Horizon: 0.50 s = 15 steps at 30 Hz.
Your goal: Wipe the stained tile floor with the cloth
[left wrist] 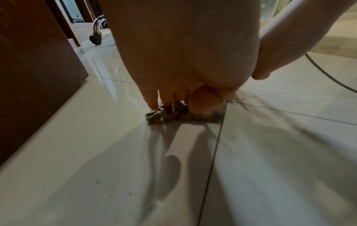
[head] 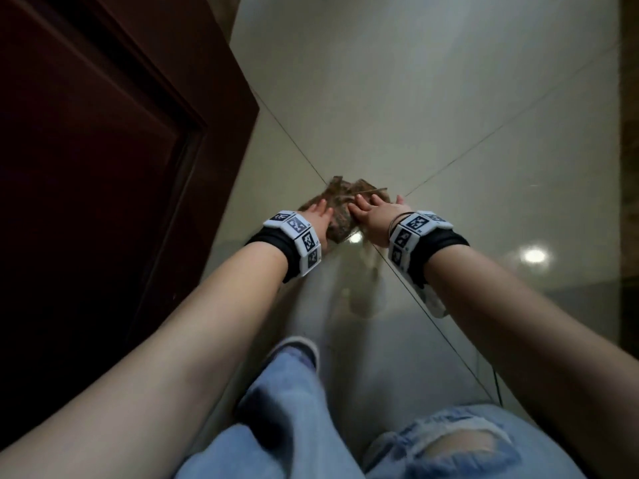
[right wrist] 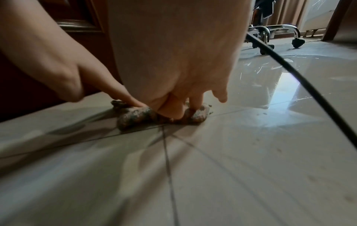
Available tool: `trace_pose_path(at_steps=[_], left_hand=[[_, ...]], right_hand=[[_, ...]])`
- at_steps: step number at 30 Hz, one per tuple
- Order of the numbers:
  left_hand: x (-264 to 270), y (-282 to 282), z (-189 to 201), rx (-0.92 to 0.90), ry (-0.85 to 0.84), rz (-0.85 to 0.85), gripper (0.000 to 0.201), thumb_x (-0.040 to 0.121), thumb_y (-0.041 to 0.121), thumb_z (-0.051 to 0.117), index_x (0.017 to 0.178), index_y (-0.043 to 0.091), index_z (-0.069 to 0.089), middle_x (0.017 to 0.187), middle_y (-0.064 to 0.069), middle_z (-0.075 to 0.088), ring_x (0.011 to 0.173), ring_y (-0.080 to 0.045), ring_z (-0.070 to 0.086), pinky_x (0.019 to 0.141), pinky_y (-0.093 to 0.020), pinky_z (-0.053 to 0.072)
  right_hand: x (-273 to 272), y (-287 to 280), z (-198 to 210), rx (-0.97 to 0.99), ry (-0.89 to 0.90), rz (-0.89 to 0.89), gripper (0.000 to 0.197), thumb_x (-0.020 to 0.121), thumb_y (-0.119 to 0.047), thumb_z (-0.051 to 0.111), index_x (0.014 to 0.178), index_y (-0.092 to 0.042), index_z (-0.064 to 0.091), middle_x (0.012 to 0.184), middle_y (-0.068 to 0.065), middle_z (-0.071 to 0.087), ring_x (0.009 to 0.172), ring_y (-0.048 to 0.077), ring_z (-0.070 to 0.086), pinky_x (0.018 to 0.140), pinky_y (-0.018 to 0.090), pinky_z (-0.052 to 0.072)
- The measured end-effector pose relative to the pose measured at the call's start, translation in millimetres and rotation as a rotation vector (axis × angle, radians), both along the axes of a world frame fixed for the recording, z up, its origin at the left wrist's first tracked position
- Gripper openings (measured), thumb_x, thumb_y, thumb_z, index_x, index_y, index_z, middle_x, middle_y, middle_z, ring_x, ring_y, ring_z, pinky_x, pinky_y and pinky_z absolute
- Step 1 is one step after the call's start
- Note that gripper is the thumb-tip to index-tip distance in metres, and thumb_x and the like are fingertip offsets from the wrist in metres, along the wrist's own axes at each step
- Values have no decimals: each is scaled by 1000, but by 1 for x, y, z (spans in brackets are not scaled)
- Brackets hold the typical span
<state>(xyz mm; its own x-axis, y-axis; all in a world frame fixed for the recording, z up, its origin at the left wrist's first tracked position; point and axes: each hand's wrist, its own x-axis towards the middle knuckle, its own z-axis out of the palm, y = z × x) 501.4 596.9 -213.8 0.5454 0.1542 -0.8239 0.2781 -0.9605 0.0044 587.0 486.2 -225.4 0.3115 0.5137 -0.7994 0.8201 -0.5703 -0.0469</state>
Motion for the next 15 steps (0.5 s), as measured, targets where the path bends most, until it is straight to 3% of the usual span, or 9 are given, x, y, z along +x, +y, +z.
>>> trace_pose_path(at_steps=[5,9,15], left_hand=[[0,-7,-10,11,-29,36,77,93,20,44,153,6,-2,160,-14,-9,150,-26,3,122,-37,13],[-3,3,-18,12,-71,-31,75,94,20,44,153,8,-1,161,-13,-8,150,-25,7,120,-35,16],[-17,6,-26,-31,-128,-42,77,94,21,45,152,8,-3,160,-13,-12,150,-25,-2,122,-37,11]], right_hand=[[-29,-7,-4,-10,-13,-33,69,95,-24,39,153,-24,3,162,-1,-2,150,27,8,117,55,7],[-38,-7,-10,23,-80,-55,69,94,-22,37,154,-21,4,162,2,-1,149,29,10,119,52,7],[-46,-10,-4,33,-80,-103,70,94,-16,38,154,-22,1,162,1,-5,150,28,6,120,51,12]])
